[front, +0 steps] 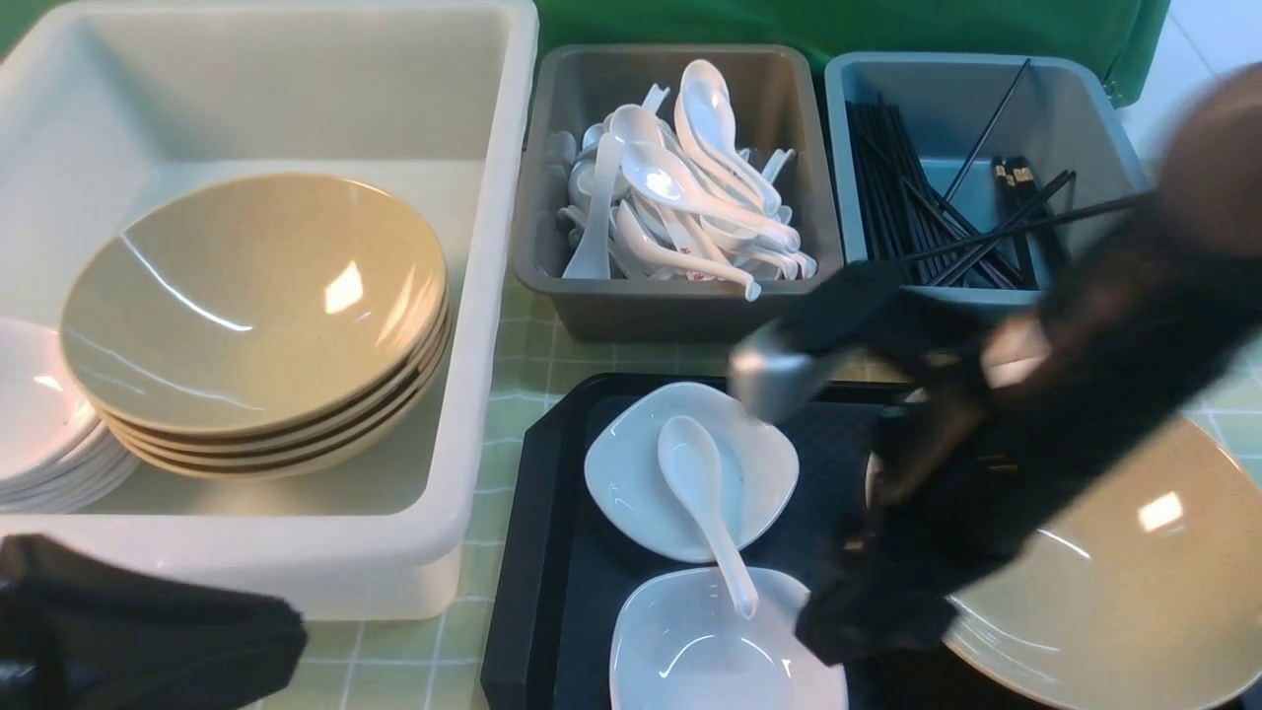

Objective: On green table put chopsticks spoon bowls plates into blue grey white boxes.
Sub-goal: 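Reach down and grasp the white spoon resting in the bowl with the right gripper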

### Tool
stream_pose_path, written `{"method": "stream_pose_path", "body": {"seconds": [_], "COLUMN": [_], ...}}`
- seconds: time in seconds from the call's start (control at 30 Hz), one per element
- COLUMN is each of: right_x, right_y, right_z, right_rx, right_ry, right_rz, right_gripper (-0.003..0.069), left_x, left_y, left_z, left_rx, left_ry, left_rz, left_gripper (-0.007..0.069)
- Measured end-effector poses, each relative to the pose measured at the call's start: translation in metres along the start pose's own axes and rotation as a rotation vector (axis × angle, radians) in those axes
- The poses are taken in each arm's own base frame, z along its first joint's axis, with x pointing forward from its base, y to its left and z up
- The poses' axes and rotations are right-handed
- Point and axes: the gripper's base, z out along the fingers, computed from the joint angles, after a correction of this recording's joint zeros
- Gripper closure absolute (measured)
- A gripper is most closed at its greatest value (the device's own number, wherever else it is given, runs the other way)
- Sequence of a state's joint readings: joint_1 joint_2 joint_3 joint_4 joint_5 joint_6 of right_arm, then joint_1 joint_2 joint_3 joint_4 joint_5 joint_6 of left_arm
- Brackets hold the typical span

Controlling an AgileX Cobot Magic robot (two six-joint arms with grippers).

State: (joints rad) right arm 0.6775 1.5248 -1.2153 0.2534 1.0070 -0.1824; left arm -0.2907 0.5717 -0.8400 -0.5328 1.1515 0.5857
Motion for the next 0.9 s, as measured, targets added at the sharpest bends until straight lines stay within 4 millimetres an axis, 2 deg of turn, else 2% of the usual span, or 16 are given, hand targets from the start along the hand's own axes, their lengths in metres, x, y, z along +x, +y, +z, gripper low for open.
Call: {"method": "stream_pose_path", "body": {"seconds": [0.07,0.3,0.53,0.9], "right_x": [-0.017,-0.058,-0.065,-0.065], "right_y": [-0.001,-0.010,-0.016,-0.027], "right_z": [0.017,0.053,0.078,0.100], "right_rx": [0.069,0.112,0.121,0.145], "right_ry": [0.039,0.032,0.080,0.137], "right_rz": [0.036,0.193,0.244,0.266], "right_gripper": [0.0237,0.0237,0.0237,0.0240], "left_x": [0.003,0.005,0.005,0.005], "left_y": [-0.004,-0.007,-0.007,-0.007], "left_z": [-0.006,-0.010,-0.010,-0.010], "left_rx": [-0.015,-0.015,-0.013,-0.012], "left_ry": [-0.022,-0.024,-0.022,-0.020], "left_rz": [0.018,0.021,0.020,0.020], "left_gripper": [0.0626,0.0626,0.0626,0.0626]}}
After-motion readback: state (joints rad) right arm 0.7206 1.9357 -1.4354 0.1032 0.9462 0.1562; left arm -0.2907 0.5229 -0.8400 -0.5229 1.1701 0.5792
